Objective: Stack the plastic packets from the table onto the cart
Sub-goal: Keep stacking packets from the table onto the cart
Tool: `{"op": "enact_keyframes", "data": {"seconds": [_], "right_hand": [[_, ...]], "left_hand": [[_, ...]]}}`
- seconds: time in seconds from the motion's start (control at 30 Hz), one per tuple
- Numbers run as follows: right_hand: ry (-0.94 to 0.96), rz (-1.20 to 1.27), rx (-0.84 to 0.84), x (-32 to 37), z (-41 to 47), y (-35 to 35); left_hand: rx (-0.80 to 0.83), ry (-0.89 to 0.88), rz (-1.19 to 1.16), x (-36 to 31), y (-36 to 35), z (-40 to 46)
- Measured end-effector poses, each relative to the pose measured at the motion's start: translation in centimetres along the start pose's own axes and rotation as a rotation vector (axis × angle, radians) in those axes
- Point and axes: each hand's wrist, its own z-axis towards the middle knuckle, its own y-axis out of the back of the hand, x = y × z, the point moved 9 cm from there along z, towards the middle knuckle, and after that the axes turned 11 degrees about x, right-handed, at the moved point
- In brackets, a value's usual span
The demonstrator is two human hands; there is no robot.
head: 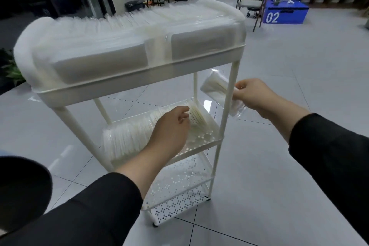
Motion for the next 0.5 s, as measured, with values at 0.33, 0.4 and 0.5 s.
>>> {"op": "enact_keyframes", "data": {"seconds": [0.33,0.4,0.5], "right_hand": [[-0.012,-0.136,0.132,0.8,5.1,-3.9],[-0.001,-0.140,0.149,0.3,5.0,-4.3],[0.007,-0.185,0.185,-0.3,4.6,-4.8]], "left_hand": [[0.179,0.036,0.240,-1.5,-3.7,7.6],[0.184,0.047,0.331,-0.9,-4.1,8.6],[0.215,0.051,0.412,-0.3,-4.5,9.3]]}}
